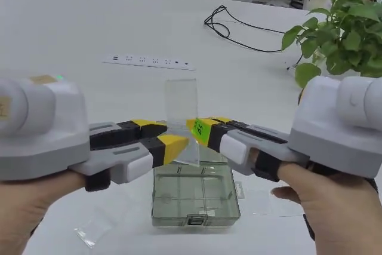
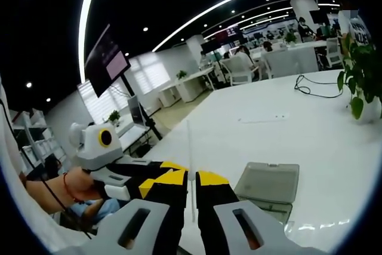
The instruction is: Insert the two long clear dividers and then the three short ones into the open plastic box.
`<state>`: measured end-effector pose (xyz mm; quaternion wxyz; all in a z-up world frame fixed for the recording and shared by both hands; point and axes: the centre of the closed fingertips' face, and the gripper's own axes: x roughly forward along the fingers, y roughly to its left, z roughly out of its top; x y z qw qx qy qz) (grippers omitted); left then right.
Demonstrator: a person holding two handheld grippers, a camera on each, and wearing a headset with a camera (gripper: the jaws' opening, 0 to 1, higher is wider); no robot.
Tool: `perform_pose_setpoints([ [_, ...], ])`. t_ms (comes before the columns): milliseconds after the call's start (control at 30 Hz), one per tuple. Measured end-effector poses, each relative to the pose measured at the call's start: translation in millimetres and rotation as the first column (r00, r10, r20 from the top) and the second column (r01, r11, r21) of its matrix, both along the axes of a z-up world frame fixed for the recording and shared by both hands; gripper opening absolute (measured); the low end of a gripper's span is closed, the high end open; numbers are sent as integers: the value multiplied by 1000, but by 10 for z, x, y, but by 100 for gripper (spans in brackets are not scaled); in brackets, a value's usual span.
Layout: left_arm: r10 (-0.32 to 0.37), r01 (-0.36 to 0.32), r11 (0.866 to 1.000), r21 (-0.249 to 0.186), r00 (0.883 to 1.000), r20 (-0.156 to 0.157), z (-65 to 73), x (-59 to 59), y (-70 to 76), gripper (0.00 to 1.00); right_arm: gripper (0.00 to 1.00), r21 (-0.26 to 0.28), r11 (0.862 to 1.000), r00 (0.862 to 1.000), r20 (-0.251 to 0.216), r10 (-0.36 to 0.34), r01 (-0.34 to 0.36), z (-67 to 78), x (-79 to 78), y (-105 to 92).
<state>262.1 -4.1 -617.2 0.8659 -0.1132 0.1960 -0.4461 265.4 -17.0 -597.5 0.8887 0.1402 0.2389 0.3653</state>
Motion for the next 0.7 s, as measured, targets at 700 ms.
perform_pose_setpoints([
  [700,-23,20,999,49,997,73,-123,-101,328,37,6,-74,997,999,-19,-27,26,-27,166,-155],
])
